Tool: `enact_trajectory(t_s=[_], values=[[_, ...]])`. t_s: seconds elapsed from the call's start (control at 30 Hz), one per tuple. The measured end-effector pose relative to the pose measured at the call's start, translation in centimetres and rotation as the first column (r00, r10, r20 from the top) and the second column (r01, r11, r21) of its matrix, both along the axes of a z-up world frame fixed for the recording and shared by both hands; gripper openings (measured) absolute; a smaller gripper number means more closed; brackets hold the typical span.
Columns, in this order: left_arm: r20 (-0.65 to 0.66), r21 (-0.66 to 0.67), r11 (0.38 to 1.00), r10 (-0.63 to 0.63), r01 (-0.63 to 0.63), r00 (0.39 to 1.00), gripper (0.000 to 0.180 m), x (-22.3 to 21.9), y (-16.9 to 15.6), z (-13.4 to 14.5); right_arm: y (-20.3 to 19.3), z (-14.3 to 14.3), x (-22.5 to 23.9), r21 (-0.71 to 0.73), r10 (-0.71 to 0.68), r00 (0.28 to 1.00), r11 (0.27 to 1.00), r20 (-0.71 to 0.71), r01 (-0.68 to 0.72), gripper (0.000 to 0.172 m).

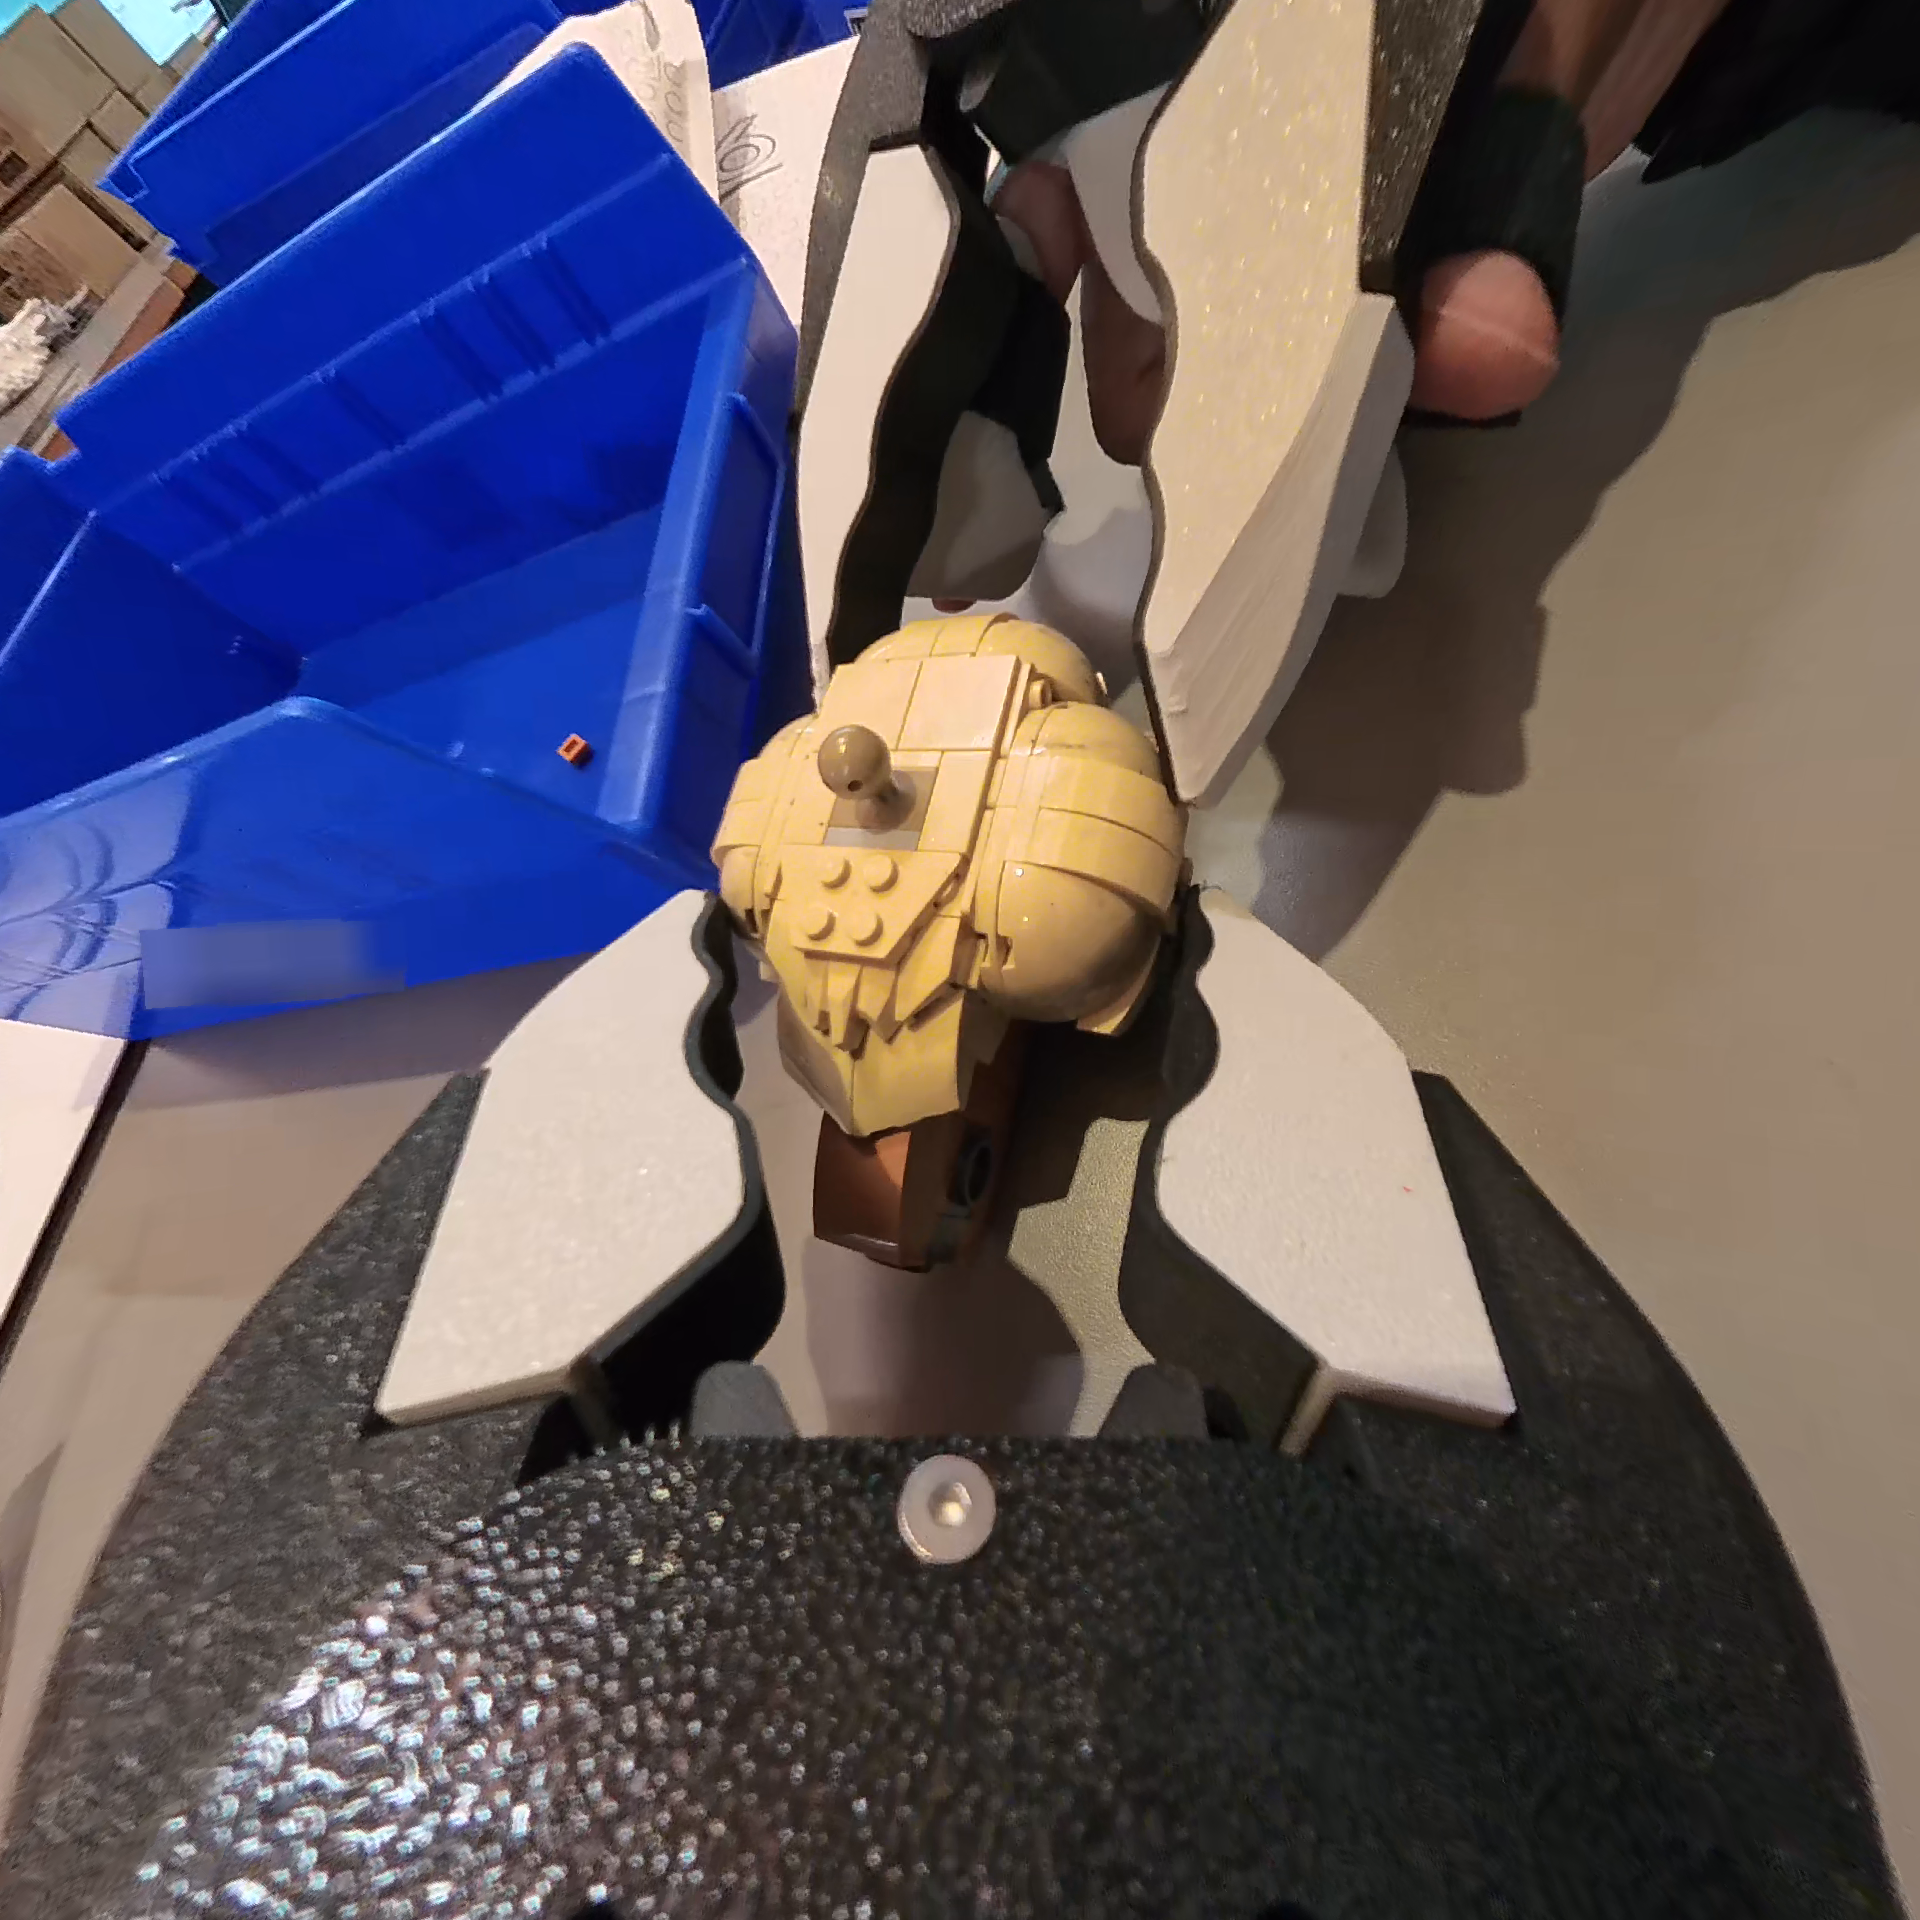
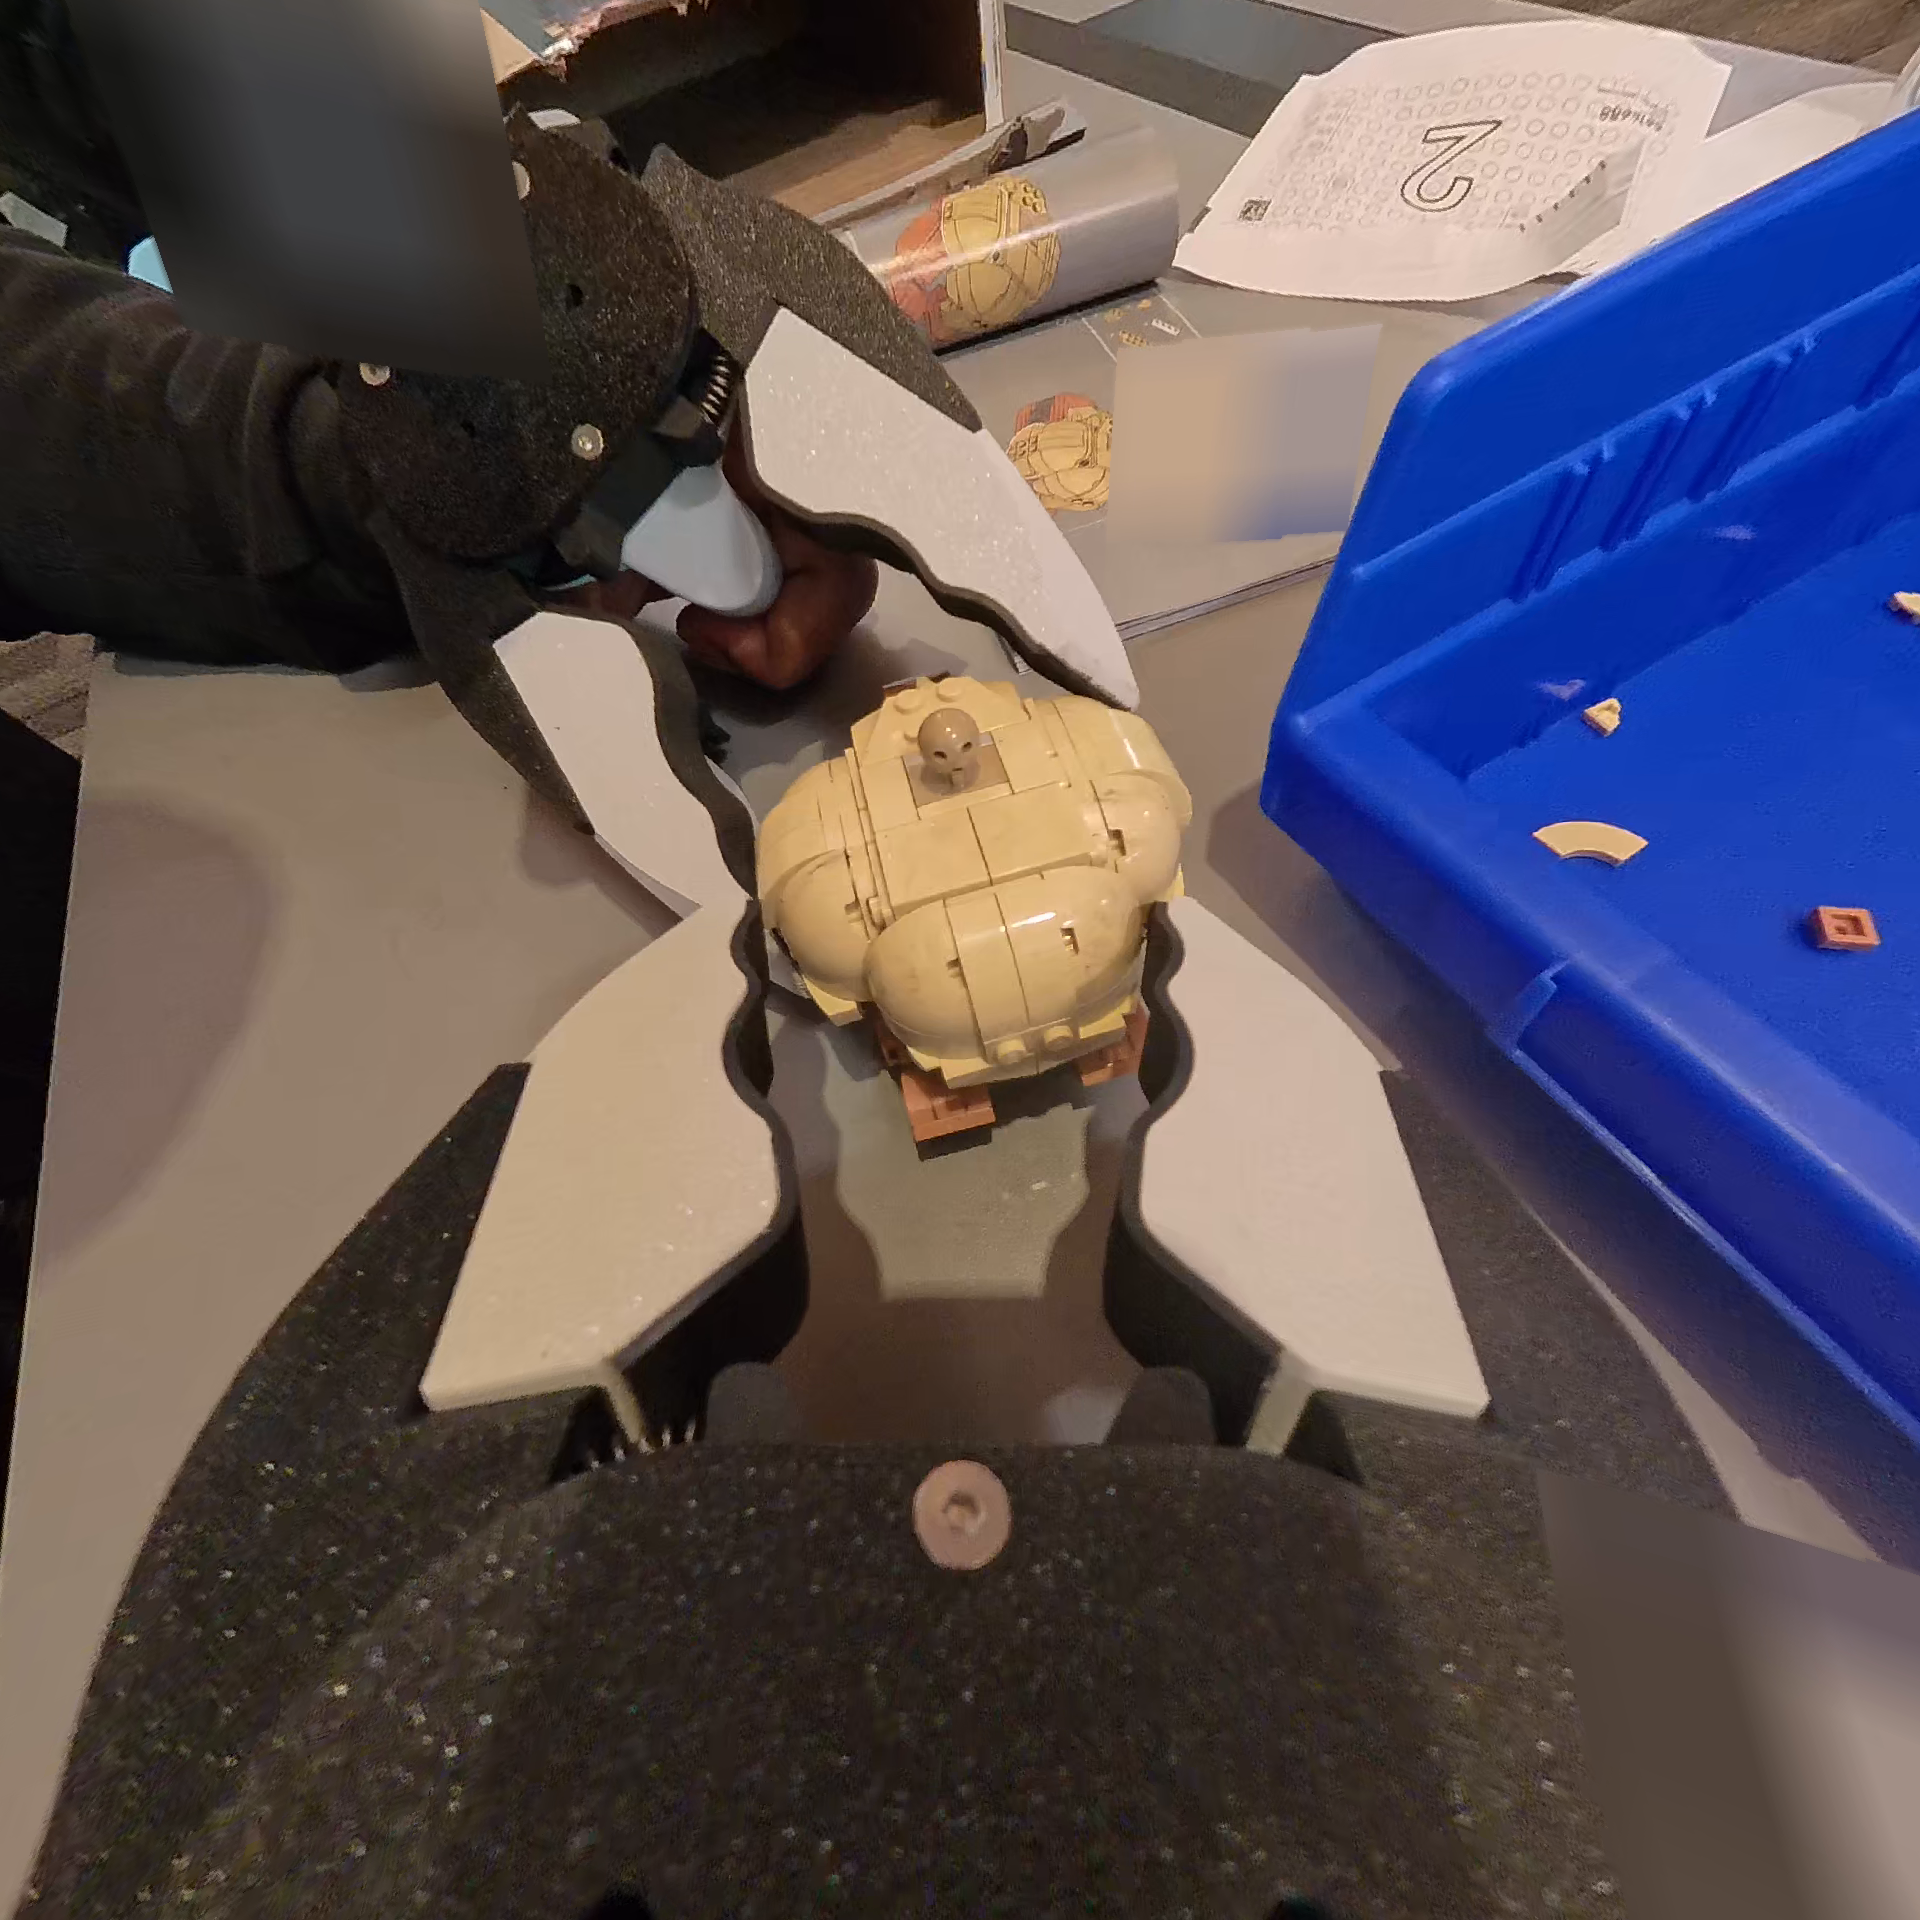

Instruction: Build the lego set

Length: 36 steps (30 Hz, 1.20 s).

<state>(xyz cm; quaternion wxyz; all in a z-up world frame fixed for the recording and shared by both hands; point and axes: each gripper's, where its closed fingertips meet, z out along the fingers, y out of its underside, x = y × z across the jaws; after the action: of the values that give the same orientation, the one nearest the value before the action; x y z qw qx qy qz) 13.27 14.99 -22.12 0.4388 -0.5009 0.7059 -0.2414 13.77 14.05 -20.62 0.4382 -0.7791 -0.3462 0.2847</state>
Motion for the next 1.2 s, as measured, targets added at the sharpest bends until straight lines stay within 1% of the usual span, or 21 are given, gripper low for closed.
enact_trajectory(t_s=[0.17, 0.43, 0.6, 0.73, 0.9, 1.07, 1.2], values=[[0.005, -0.007, 1.000, -0.006, 0.006, 1.000, 0.080, -0.1, 0.0, 0.0, 0.0, 0.0, 0.0, -0.005, 0.003, 1.000, 1.000, -0.004, -0.003, 0.069], [0.034, -0.076, 0.996, -0.049, 0.052, 0.998, 0.078, -0.8, 0.1, 0.6, 0.0, 0.0, 0.0, -0.013, 0.002, 1.000, 1.000, -0.012, -0.002, 0.068], [0.041, -0.166, 0.982, -0.084, 0.090, 0.996, 0.075, -1.2, -0.1, 0.8, -0.1, -0.1, 0.2, -0.030, 0.011, 1.000, 0.999, -0.010, -0.011, 0.065], [0.064, -0.254, 0.963, -0.075, 0.089, 0.995, 0.075, -1.4, 0.2, 1.4, -0.1, -0.1, 0.2, -0.036, 0.010, 1.000, 0.999, -0.012, -0.010, 0.065], [0.051, -0.263, 0.962, -0.067, 0.078, 0.996, 0.075, -1.3, 0.3, 1.2, 0.0, -0.2, 0.2, -0.036, 0.007, 1.000, 0.999, -0.011, -0.008, 0.066], [0.036, -0.293, 0.952, -0.078, 0.085, 0.996, 0.065, -1.2, 0.0, 1.0, 0.1, -0.2, 0.3, -0.036, -0.006, 1.000, 0.999, -0.012, 0.005, 0.066], [0.031, -0.305, 0.949, -0.076, 0.082, 0.997, 0.065, -1.2, 0.0, 1.0, 0.1, -0.2, 0.3, -0.036, -0.007, 1.000, 0.999, -0.012, 0.006, 0.065]])
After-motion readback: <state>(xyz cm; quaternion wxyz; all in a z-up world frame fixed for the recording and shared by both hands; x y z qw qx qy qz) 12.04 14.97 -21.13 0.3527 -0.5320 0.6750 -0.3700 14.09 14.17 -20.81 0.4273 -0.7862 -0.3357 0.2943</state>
